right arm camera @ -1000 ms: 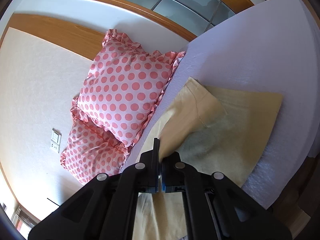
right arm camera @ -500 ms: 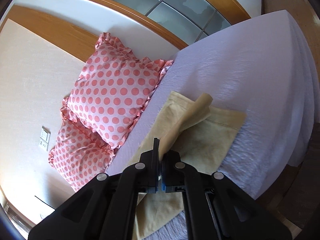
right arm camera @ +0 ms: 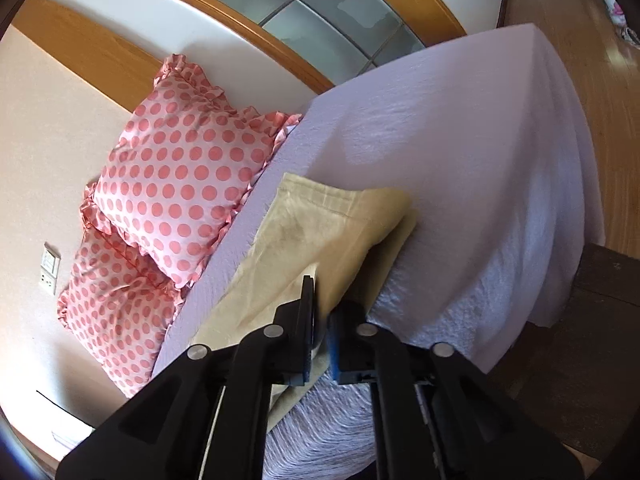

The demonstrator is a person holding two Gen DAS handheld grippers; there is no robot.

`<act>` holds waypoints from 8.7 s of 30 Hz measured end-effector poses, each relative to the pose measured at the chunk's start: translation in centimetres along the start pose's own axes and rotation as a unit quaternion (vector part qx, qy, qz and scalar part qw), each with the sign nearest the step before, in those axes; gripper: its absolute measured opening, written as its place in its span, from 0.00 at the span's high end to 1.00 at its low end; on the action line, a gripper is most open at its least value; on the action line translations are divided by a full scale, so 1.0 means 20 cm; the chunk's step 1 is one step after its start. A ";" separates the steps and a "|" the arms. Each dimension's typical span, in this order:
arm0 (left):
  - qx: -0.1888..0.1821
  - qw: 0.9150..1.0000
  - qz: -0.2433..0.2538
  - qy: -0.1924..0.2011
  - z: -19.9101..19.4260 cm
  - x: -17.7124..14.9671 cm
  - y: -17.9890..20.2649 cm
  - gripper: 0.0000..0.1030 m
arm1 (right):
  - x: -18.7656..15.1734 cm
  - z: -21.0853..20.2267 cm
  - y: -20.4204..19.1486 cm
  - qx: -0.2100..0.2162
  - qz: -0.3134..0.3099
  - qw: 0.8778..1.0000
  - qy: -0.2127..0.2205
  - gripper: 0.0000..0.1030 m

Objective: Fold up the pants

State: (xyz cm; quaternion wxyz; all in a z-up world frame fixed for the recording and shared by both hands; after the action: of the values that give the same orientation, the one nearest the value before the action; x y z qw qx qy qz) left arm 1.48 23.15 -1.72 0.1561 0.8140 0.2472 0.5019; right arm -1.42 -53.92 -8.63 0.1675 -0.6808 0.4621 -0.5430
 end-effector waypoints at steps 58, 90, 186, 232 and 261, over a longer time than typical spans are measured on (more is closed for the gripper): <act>-0.021 0.999 -0.024 0.041 0.03 0.08 -0.05 0.02 | -1.45 -0.22 -1.31 0.374 -0.357 0.819 -0.250 0.22; -0.204 0.918 0.339 0.028 0.05 -0.14 1.54 0.89 | -0.80 -0.18 -1.01 0.316 -0.234 0.910 -0.131 0.10; -0.072 0.949 0.290 -0.105 0.48 -0.44 1.04 0.07 | -1.17 0.10 -1.17 0.138 -0.414 0.882 -0.177 0.01; -0.055 0.942 0.331 -0.015 0.42 -0.54 1.03 0.02 | -1.30 0.01 -1.11 0.111 -0.468 0.873 -0.075 0.01; -0.053 0.942 0.331 -0.014 0.41 -0.54 1.03 0.02 | -1.30 0.01 -1.11 0.111 -0.468 0.873 -0.075 0.01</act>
State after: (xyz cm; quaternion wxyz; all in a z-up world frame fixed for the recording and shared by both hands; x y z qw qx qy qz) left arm 9.88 -0.07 -3.13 0.0281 0.8473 -0.0654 0.5263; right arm 9.12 -21.49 -7.69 0.0020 -0.8333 0.0120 -0.5527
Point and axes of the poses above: each gripper's, at about its wrist camera, not at the fingertips, and z roughly the way its jaws point, y to its right, x to its top, the point moved 6 cm from there along z, roughly the way its jaws point, and after that the axes turned 12 degrees about y, right-handed, at the moved point
